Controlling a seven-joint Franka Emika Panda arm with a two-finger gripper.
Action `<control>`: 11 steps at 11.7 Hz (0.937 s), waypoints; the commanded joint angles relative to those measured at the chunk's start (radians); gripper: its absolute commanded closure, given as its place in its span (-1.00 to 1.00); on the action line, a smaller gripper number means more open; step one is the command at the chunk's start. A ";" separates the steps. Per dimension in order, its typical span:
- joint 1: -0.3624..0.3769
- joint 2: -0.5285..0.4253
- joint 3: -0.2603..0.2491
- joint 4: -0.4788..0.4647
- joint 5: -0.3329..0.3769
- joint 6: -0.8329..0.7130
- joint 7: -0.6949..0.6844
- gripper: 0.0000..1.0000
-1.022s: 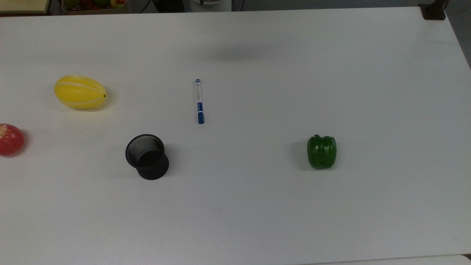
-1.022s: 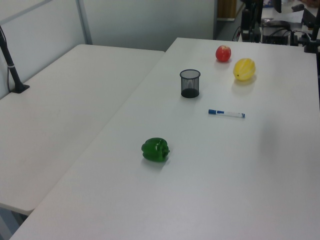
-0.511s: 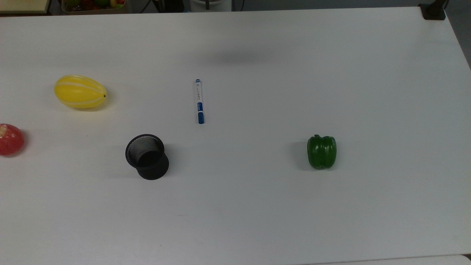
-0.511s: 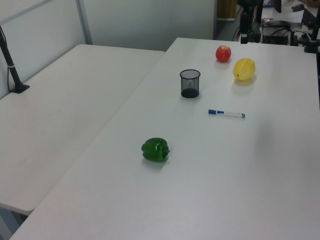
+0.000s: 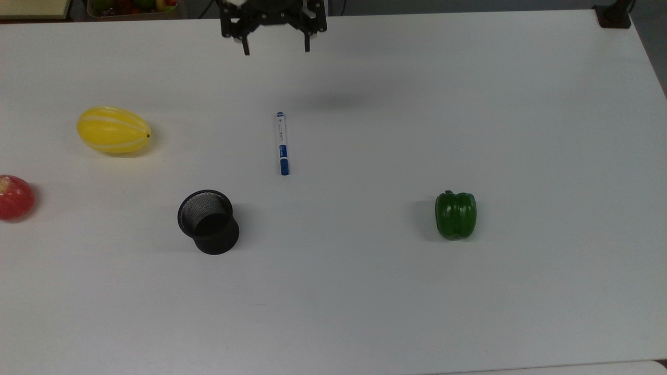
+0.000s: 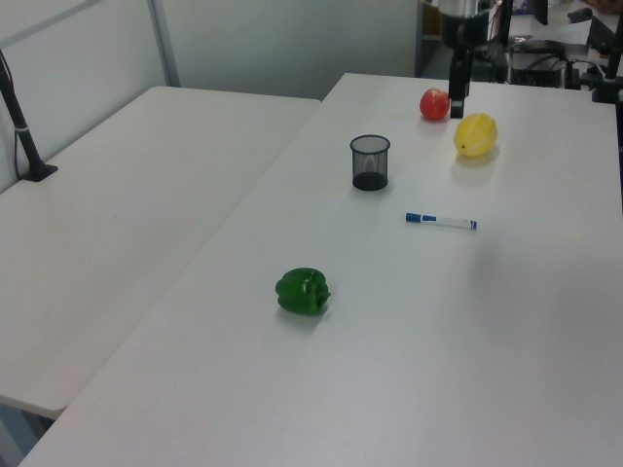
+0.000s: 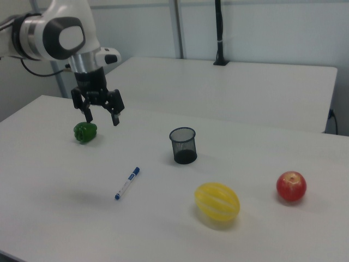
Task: Place marker
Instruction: 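Move the open gripper down over the blue-capped white marker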
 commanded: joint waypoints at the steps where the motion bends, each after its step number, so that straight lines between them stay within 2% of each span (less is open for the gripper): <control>1: 0.005 0.038 -0.006 -0.074 0.009 0.119 -0.017 -1.00; 11: -0.006 0.225 -0.007 -0.148 -0.010 0.319 -0.017 -1.00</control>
